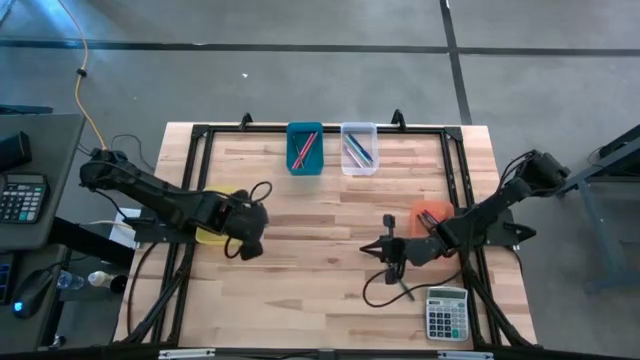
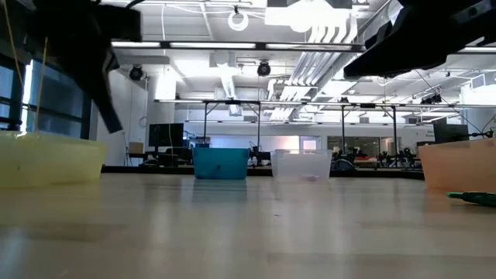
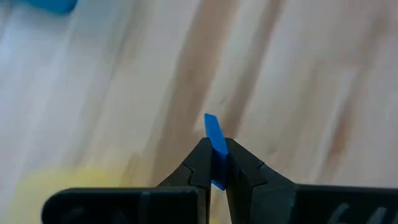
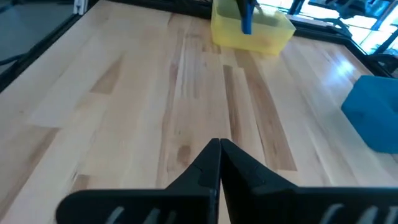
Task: Sort crayons/erasers/pens/pencils in bins
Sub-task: Put the blue eraser into the yellow bin
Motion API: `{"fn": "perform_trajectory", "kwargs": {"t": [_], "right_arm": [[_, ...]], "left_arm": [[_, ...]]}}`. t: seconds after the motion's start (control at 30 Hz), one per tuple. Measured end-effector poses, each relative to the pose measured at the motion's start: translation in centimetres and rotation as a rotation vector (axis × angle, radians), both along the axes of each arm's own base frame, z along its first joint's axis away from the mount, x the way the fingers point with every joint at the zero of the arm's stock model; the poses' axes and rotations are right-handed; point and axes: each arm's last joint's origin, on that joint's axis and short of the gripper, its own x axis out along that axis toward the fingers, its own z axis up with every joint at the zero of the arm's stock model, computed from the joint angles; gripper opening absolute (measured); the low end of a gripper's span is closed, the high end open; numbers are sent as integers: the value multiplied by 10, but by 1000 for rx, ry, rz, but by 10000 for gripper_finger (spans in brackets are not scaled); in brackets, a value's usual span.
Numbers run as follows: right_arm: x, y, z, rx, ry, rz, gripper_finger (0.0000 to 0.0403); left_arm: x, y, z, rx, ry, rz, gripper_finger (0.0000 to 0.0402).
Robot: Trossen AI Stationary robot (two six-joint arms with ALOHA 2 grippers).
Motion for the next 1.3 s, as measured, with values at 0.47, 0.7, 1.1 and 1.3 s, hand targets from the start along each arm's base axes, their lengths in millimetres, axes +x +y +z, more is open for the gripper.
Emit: {"fn": "perform_trajectory", "kwargs": {"t": [0.47, 0.7, 1.1, 1.3], "right_arm": [[0, 1, 1, 5, -5, 15, 0], [0, 1, 1, 4, -4, 15, 0], [0, 1, 0, 3, -3, 15, 0], [0, 1, 0, 4, -3, 16, 0]], "left_arm": [[-28, 12, -7, 1, 257, 184, 10], [-34, 13, 2, -12, 247, 192, 10], [-58, 19, 16, -4, 306, 279, 10], [-61, 34, -12, -47, 364, 292, 10]]}}
